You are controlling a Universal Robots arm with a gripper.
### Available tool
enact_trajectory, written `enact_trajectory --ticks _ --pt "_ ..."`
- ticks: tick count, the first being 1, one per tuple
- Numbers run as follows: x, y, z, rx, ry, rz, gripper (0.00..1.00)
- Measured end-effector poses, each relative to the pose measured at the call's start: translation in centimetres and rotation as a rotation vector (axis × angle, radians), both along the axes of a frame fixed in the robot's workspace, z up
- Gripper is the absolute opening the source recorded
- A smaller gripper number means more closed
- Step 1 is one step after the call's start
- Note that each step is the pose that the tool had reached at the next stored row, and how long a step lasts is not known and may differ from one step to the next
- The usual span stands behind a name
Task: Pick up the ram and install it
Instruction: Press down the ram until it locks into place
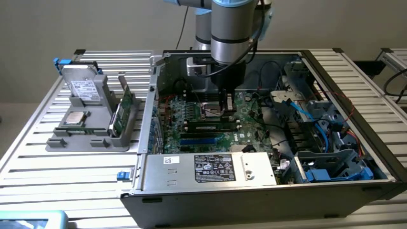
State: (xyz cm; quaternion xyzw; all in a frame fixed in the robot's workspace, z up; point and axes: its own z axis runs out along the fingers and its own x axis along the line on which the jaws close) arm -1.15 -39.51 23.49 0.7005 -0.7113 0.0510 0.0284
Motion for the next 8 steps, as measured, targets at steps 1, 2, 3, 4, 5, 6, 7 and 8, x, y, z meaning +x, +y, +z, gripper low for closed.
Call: enact_trajectory --ticks 1,2,3,4,5,6,7,8 --pt "-0.3 0.00 0.00 0.0000 -0.0007 0.000 0.11" --pt "-0.7 0.00 0.01 -0.0003 -0.0017 0.000 0.11" --pt "-1.1 -0.01 0.01 -0.0002 -0.0030 0.000 0.11" --pt "-1.5 -0.01 0.01 -0.0002 -0.0039 0.000 0.11" --pt "-2.0 -0.01 0.01 -0.0002 -0.0048 0.000 0.11" --pt "-2.4 -0.01 0.01 -0.0002 -0.0056 0.000 0.11" --pt "-2.8 -0.01 0.01 -0.0002 -0.0064 0.000 0.11" --pt "-3.3 -0.01 0.01 -0.0002 -0.0071 0.000 0.11"
